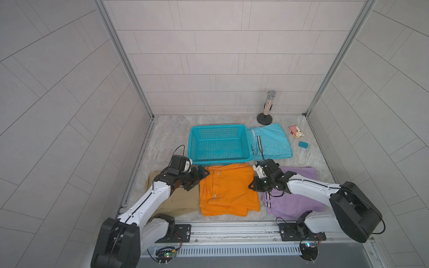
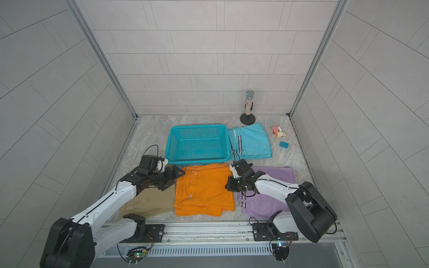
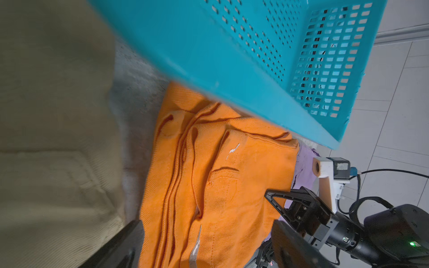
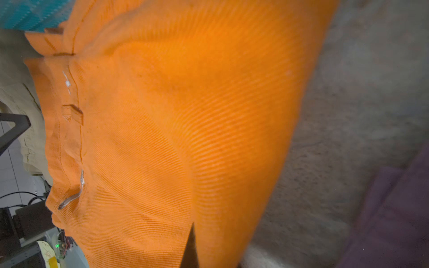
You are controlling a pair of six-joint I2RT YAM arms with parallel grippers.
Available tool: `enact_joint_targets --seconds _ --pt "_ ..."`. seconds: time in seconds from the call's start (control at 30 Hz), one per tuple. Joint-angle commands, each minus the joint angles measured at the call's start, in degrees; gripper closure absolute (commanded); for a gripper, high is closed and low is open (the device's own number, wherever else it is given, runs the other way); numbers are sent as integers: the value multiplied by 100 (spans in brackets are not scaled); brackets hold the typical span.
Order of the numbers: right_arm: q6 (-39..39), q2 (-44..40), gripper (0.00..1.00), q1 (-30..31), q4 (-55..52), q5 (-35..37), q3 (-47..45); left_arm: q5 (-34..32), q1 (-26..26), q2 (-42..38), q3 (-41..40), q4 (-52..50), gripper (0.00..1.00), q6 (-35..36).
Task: Put the folded long pants in the basket
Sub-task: Pick up the long pant at the center of the board.
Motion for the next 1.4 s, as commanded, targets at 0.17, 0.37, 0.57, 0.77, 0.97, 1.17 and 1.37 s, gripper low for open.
enact_joint_targets --seconds 0.17,0.37,0.57,0.77,0.97,1.17,1.37 --pt "-153 -450 100 -220 -646 536 -186 -32 -362 621 -127 611 8 21" --pt "-209 -481 100 -222 -671 562 -185 -78 -551 959 -141 820 8 141" --pt "-160 -429 100 -207 -523 328 -102 -98 -875 1360 -424 1276 10 -58" --pt "-160 -363 100 -82 -486 224 -1 -77 -998 1334 -736 1374 46 -167" --pt "-76 -481 100 126 -476 208 23 -31 -1007 1298 -893 1442 100 -207" --pt "-180 -1219 100 318 -1391 389 356 -401 -1007 370 -333 103 100 -272" --pt "-221 -2136 100 486 -2805 572 1077 33 -1014 -601 324 -882 100 -643"
